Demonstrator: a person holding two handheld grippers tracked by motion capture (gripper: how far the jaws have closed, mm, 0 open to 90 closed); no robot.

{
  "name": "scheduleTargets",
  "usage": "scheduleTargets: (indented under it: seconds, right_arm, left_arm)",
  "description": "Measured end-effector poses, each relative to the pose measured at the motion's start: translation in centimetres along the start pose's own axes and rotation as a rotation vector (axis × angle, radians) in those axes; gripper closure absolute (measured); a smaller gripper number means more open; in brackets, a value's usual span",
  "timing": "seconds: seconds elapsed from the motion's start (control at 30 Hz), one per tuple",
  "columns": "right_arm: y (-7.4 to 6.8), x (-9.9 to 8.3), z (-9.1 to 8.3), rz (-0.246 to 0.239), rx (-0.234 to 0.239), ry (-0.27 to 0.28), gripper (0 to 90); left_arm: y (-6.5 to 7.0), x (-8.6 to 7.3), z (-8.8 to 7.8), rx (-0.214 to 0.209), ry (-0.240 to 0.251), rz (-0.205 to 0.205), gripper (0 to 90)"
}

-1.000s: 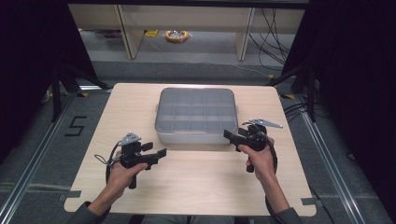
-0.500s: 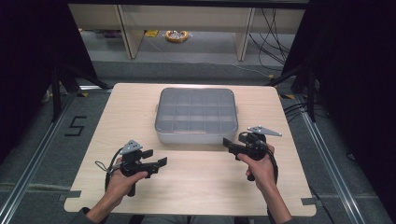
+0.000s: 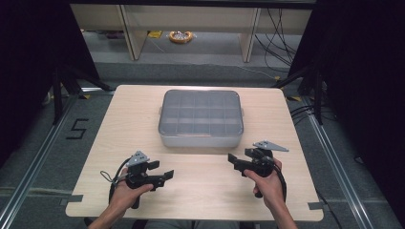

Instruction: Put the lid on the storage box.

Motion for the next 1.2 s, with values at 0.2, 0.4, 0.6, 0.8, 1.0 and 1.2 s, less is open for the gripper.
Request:
scheduleTargets:
  seconds: [0.2,0.4,0.6,0.8,1.0,1.2]
  right_arm:
    - [-0.5,-1.2,-0.3,-0.006,0.018,-0.010,21.4]
    - [-0.7,-2.3,-0.9,-0.009,0.017,-0.026,16.2]
    - [-1.0,-3.4,-1.4,-0.027,0.018,-0.034,16.1]
    - [-1.2,-4.9,-1.4,-0.028,0.033,-0.058,16.2]
    - [-1.6,-5.9,-1.6,-0.017,0.051,-0.079,16.2]
    - [-2.2,-7.1,-2.1,-0.024,0.071,-0.113,16.2]
  left_arm:
    - [0.7,-0.5,-0.4,-0.024,-0.012,0.020,23.8]
    - [1.4,-1.1,-0.5,-0.050,-0.022,0.036,23.3]
    - [2.4,-1.6,-0.6,-0.095,-0.047,0.059,20.8]
    - [2.9,-2.1,-0.8,-0.113,-0.062,0.074,14.7]
    - [3.4,-2.3,-1.1,-0.114,-0.055,0.098,14.8]
    - [4.0,-2.9,-1.5,-0.119,-0.089,0.116,14.9]
Point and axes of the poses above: each handheld gripper's, and its own axes: z roughly forward along the jaws, x roughly out of its top, y roughly to its right, the point moved 5 cm from there along z, roughly forward along the jaws, and after that the axes turned 6 degrees about z, right-handed, at the moved point
